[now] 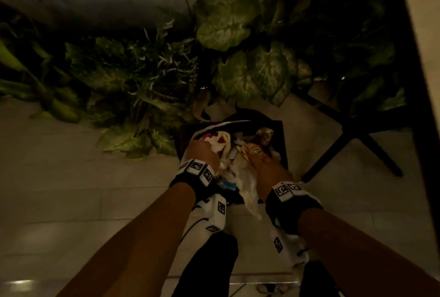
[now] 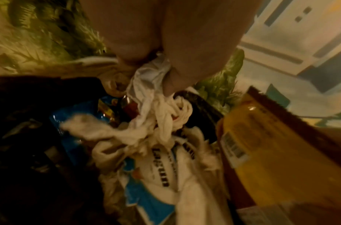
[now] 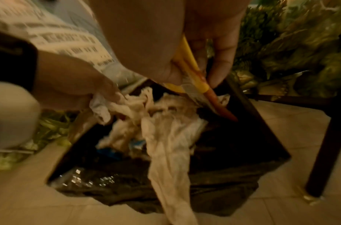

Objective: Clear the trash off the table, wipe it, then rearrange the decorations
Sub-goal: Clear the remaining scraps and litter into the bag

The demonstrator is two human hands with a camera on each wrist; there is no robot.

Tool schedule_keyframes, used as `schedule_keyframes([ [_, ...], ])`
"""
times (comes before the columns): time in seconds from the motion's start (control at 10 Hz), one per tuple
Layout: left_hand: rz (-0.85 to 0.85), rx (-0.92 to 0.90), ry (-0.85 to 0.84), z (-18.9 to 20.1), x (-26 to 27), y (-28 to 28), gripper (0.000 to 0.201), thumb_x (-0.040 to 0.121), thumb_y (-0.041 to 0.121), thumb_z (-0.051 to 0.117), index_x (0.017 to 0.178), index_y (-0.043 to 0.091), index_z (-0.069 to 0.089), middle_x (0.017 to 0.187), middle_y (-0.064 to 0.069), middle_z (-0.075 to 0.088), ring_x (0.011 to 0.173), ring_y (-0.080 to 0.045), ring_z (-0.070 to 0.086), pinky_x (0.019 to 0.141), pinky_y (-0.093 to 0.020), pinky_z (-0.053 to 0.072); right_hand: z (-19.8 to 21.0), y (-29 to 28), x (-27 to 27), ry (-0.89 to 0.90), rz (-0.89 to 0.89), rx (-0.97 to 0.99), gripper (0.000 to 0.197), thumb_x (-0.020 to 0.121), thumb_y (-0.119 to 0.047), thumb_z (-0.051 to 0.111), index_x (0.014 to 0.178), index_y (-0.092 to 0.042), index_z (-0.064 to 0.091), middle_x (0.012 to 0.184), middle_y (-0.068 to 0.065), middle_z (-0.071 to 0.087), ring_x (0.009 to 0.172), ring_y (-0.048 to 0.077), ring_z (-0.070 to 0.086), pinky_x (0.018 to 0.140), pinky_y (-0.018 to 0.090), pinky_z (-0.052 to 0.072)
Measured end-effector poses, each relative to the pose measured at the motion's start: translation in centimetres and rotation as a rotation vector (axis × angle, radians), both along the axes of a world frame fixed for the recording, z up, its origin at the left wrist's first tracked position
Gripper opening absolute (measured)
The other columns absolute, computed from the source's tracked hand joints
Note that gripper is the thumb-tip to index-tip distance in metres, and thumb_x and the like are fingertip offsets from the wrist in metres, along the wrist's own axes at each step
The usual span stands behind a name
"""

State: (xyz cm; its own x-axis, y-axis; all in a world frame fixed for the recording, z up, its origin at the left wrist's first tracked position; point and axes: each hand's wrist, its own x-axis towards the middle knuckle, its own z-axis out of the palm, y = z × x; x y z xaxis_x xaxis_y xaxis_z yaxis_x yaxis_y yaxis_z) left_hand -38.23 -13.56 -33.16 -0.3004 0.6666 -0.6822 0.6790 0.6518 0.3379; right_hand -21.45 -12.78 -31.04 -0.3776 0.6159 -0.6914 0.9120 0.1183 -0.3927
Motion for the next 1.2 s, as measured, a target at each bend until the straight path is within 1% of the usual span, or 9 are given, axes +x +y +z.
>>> schedule_keyframes([
  [0.1,-0.07,-0.071,0.104,-3.7,0.4,-0.1,0.05,0.09,0.029,0.051,0.137,0.012,0.043,0.147,-0.015,0.034,0.134,-0.033,0.034,0.11,-0.041,0.031,-4.2,-0.5,-0.9,-0.052,0.053,-0.117,0.062,0.095,-0.027,0.042,0.146,-0.041,0.01,0.156,0.007,0.015,0.142,0.033,0.02,0.117,0.045,0.022],
  [0.2,-0.131,-0.199,0.042,-5.1,1.4,0.1,0.079,0.09,0.036,0.052,0.149,0.005,0.01,0.156,-0.02,-0.004,0.144,-0.037,0.0,0.117,-0.051,0.013,-6.8,-1.0,-1.4,-0.09,0.004,-0.12,0.06,0.094,-0.024,0.042,0.147,-0.037,0.017,0.15,0.013,0.029,0.134,0.037,0.034,0.11,0.049,0.032],
  [0.3,-0.116,-0.219,0.037,-6.4,2.2,0.7,0.094,0.086,0.035,0.061,0.149,0.002,0.0,0.155,-0.019,-0.01,0.144,-0.038,-0.007,0.117,-0.053,0.007,-8.3,0.0,-1.8,-0.035,0.033,-0.118,0.066,0.092,-0.04,0.045,0.147,-0.036,0.01,0.158,0.006,0.006,0.145,0.032,0.01,0.118,0.048,0.013],
  [0.6,-0.288,-0.261,-0.006,-6.6,1.5,0.6,0.096,0.085,0.033,0.062,0.149,0.004,-0.004,0.155,-0.02,-0.01,0.143,-0.041,-0.003,0.117,-0.053,0.013,-7.6,1.0,-1.6,-0.007,0.097,-0.199,0.093,0.083,-0.031,0.063,0.148,-0.032,-0.004,0.158,-0.004,-0.01,0.147,0.023,-0.006,0.119,0.035,0.001],
  [0.7,-0.223,-0.17,-0.039,-4.8,0.9,0.7,0.074,0.083,0.026,0.063,0.145,0.008,0.025,0.151,-0.019,0.022,0.137,-0.036,0.028,0.112,-0.042,0.03,-5.6,0.9,-1.3,-0.013,0.089,-0.242,0.094,0.083,-0.029,0.063,0.149,-0.029,-0.004,0.158,-0.004,-0.006,0.147,0.019,-0.003,0.116,0.026,0.003],
  [0.8,-0.161,-0.089,-0.084,-2.3,0.1,0.5,0.07,0.083,0.023,0.065,0.145,0.016,0.031,0.148,-0.012,0.034,0.134,-0.031,0.037,0.11,-0.04,0.033,-3.2,1.4,-1.2,0.048,-0.109,-0.324,0.077,0.084,-0.002,0.06,0.148,-0.018,0.019,0.153,0.003,0.028,0.139,0.021,0.031,0.097,0.013,0.029],
  [0.9,-0.086,-0.084,-0.217,1.2,-0.5,-0.1,0.07,0.091,0.025,0.058,0.149,0.023,0.019,0.154,-0.003,0.024,0.139,-0.027,0.029,0.114,-0.039,0.028,2.2,1.7,-1.7,0.111,-0.041,-0.287,0.043,0.093,-0.006,0.048,0.136,-0.003,0.041,0.138,0.016,0.047,0.129,0.032,0.043,0.107,0.029,0.035],
  [1.0,0.016,0.019,-0.205,5.2,-0.7,-0.7,0.07,0.083,0.028,0.062,0.145,0.023,0.03,0.146,-0.003,0.038,0.132,-0.027,0.04,0.11,-0.036,0.035,6.7,1.4,-1.2,0.21,-0.107,-0.239,0.05,0.085,-0.024,0.059,0.132,-0.014,0.046,0.133,0.013,0.053,0.121,0.03,0.051,0.104,0.044,0.042],
  [1.2,0.043,0.294,0.028,16.4,2.6,2.7,0.034,0.085,0.013,0.062,0.118,0.015,0.062,0.121,-0.007,0.063,0.109,-0.026,0.058,0.084,-0.025,0.041,19.6,2.3,3.3,0.447,-0.093,-0.163,0.047,0.085,-0.023,0.061,0.131,-0.022,0.048,0.127,0.003,0.056,0.111,0.021,0.057,0.092,0.029,0.049],
])
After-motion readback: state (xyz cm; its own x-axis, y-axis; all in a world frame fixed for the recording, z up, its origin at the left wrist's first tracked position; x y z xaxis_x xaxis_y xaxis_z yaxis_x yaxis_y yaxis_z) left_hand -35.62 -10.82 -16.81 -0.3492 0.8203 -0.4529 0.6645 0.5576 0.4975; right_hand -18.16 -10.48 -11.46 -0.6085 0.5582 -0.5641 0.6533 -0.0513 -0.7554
